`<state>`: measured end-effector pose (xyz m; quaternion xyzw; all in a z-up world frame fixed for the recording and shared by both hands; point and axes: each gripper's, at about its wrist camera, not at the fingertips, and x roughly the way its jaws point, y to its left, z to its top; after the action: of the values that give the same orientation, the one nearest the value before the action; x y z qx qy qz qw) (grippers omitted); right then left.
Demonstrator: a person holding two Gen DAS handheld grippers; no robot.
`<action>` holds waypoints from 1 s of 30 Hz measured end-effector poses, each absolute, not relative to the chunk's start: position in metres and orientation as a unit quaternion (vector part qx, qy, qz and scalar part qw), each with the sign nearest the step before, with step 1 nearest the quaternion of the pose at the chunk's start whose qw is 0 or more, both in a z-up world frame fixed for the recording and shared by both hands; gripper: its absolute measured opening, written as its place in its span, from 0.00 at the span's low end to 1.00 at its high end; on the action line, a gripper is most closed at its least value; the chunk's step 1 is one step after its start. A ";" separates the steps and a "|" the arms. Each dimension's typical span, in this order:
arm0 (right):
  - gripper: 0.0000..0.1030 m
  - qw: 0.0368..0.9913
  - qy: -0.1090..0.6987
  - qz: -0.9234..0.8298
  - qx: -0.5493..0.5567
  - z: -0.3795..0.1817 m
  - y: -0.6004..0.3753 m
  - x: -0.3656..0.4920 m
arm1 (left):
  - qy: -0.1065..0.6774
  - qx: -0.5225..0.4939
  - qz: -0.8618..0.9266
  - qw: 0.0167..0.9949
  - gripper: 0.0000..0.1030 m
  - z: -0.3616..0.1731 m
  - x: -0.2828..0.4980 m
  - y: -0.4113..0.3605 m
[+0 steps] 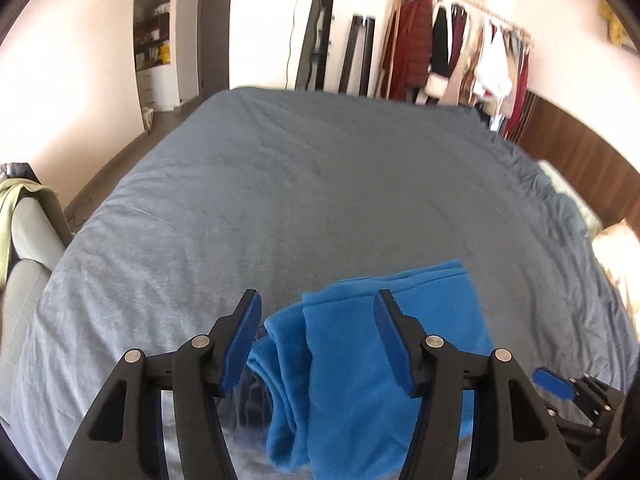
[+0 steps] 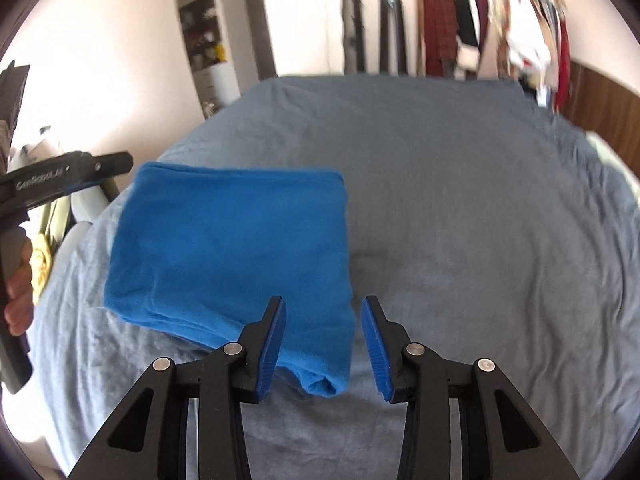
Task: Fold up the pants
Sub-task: 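Lift the blue bundle with both grippers onto the folded navy garment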
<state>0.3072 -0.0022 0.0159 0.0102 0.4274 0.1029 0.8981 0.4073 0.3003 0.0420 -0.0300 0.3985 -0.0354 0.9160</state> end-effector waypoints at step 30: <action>0.43 0.875 0.476 0.083 0.013 -0.005 0.034 0.339 | 0.413 -0.091 -0.005 0.906 0.67 0.005 0.426 0.349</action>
<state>0.3394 0.0341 -0.0054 0.0126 0.4764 0.0830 0.8752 0.4262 0.3488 0.0047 -0.0913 0.4135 -0.0049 0.9059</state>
